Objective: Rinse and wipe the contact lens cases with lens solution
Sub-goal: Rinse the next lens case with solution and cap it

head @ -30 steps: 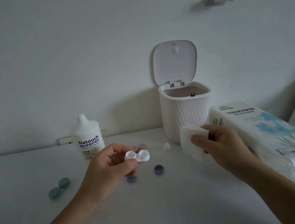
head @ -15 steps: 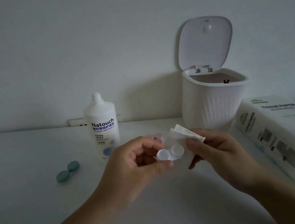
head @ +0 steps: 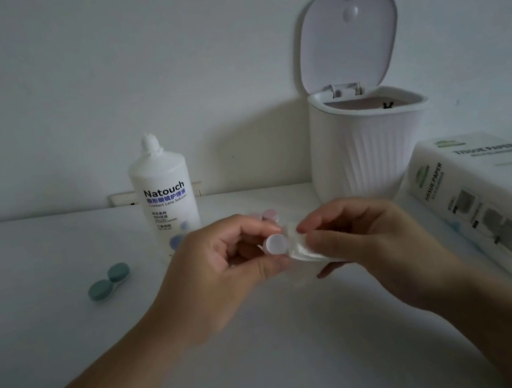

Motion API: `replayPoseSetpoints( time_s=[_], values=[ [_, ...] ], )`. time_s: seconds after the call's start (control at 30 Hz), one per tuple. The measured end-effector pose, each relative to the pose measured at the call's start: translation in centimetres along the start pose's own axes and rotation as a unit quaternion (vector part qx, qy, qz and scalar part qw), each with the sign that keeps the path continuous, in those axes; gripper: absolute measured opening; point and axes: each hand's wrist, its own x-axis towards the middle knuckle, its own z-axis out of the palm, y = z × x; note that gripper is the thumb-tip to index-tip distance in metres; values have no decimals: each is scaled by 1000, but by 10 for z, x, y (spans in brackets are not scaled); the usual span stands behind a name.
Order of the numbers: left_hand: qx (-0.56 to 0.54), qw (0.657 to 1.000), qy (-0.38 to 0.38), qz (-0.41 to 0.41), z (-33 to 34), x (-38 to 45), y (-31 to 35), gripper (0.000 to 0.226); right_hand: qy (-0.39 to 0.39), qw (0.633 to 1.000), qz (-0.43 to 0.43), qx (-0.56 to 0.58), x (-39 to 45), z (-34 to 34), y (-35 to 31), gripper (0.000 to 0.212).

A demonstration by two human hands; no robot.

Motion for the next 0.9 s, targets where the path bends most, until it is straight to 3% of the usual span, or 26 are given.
replayPoseSetpoints(
  time_s=[0.43, 0.73, 0.9],
  values=[
    [59, 998, -17, 27, -5, -2, 0, 29, -94, 988, 57, -104, -4, 7, -2, 29],
    [145, 986, 29, 81, 2, -6, 3, 26, -36, 992, 5, -118, -6, 7, -3, 30],
    [173, 979, 15, 107, -2, -7, 8, 32, -73, 989, 22, -123, -8, 8, -4, 34]
  ],
)
